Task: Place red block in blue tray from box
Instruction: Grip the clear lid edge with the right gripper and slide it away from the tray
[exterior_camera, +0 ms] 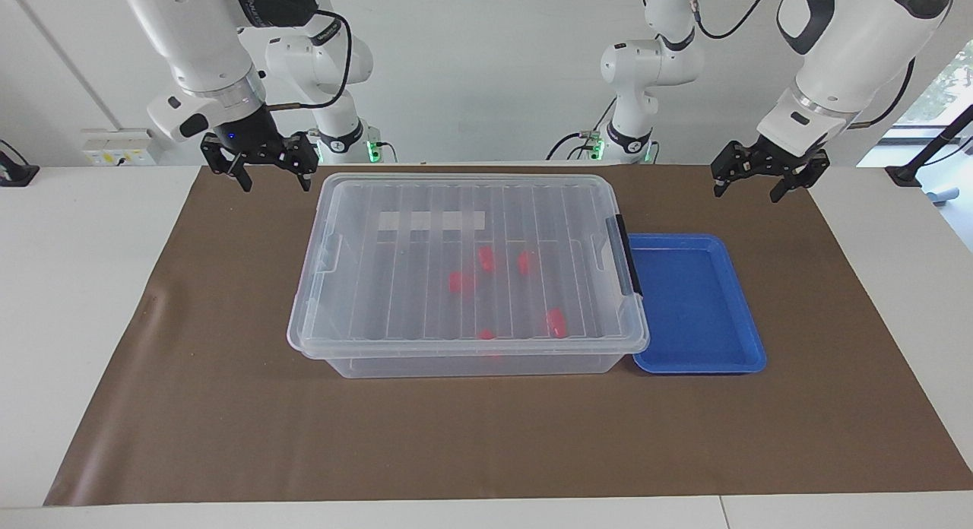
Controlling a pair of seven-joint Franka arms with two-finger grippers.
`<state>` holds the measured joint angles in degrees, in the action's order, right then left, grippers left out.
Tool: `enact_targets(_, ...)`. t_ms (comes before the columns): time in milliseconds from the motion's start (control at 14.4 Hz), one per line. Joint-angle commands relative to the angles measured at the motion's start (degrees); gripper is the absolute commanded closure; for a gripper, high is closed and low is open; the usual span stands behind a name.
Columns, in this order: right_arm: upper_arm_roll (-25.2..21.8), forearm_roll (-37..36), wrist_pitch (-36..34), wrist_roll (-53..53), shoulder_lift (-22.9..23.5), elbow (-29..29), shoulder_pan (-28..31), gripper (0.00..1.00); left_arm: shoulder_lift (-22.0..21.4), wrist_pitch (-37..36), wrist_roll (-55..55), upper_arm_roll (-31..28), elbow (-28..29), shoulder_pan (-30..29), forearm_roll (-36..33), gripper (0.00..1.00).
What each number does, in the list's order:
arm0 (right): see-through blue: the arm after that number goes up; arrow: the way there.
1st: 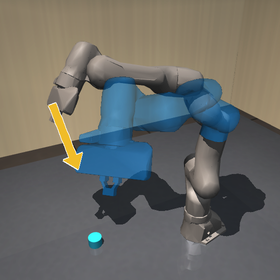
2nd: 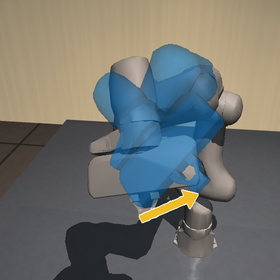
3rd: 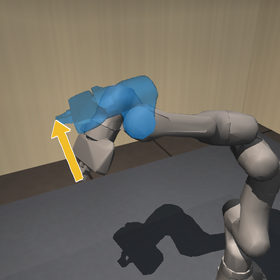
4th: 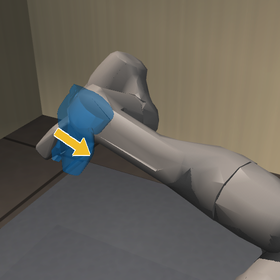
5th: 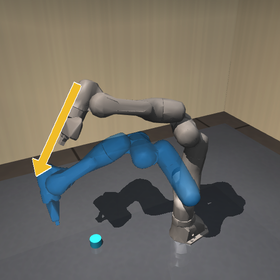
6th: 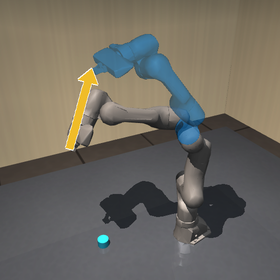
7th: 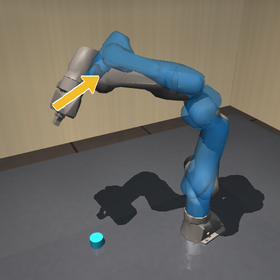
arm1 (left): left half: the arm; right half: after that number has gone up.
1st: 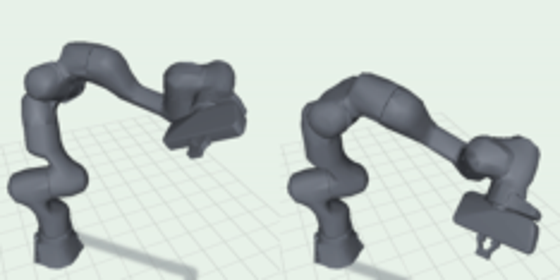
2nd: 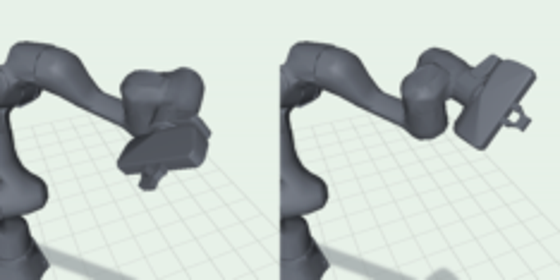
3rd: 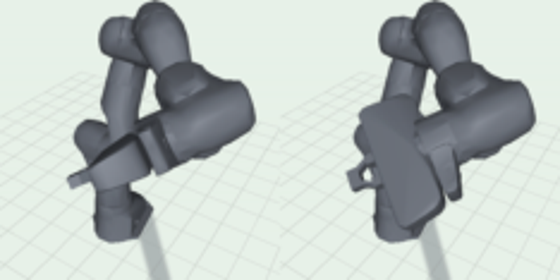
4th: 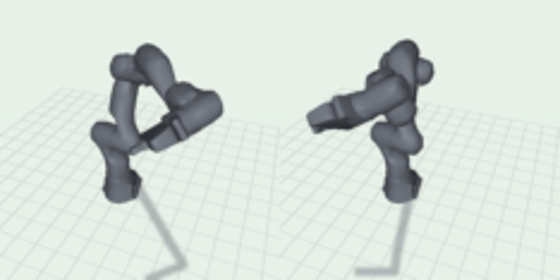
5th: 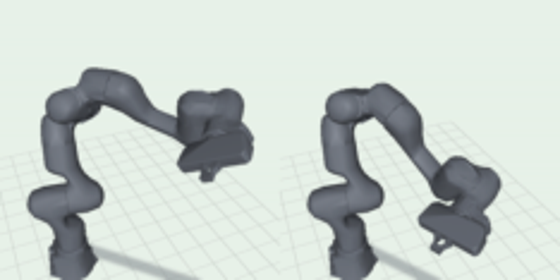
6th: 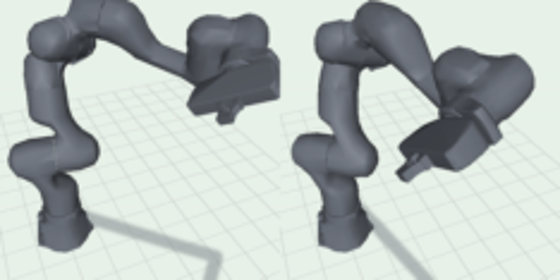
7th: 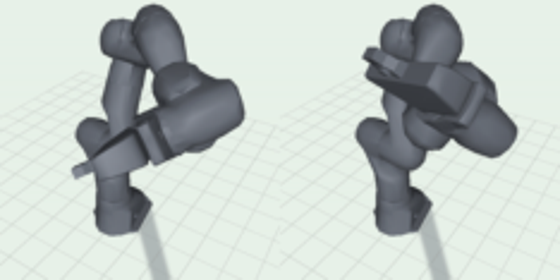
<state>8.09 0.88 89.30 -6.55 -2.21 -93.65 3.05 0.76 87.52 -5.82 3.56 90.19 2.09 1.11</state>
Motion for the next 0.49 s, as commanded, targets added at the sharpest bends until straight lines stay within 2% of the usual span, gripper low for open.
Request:
enact_targets(0, 0.2, 0.9, 0.3, -1.5, -0.6, -0.4, 0.3, 0.00, -1.0, 0.1, -0.4, 0.0, 1.1, -0.2, -1.1, 0.00)
enact_targets(209, 0.2, 1.1, 1.7, -1.4, -0.6, -0.8, 0.5, 0.00, -1.0, 0.1, -0.4, 0.0, 1.1, -0.2, -1.1, 0.00)
enact_targets(418, 0.3, 1.2, 6.8, -2.8, -1.4, -3.7, 0.0, 0.00, -1.0, 0.1, -0.4, 0.0, 1.2, -0.2, -1.1, 0.00)
